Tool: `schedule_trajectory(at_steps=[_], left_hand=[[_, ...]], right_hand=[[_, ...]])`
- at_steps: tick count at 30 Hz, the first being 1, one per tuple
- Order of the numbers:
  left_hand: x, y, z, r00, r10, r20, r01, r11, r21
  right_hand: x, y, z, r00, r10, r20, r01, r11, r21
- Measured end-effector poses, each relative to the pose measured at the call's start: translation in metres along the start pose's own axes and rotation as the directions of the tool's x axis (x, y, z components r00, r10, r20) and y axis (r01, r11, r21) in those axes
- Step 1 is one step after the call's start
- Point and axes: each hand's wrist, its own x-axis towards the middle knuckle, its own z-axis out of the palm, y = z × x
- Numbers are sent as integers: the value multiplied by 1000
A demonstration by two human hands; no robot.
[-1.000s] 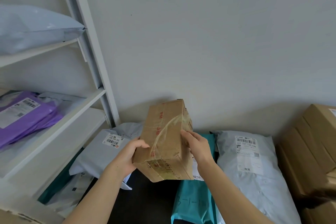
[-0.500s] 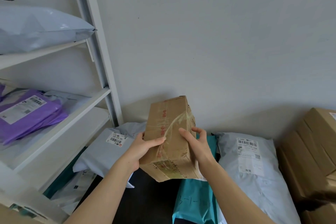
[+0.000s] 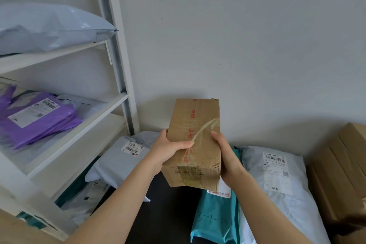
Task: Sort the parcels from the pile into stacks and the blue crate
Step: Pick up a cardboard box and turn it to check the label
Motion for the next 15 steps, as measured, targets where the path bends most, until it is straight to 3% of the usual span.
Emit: schedule_trajectory(at_steps=[8,15], left_hand=[[4,13,-1,997,-72,22,72,997,-41],[6,6,0,999,-45,8,46,998,-34]], right_hand=[[4,-1,-3,994,106,-14,-106,994,10],[3,-4,-3,998,60,-25,-60,998,-5]])
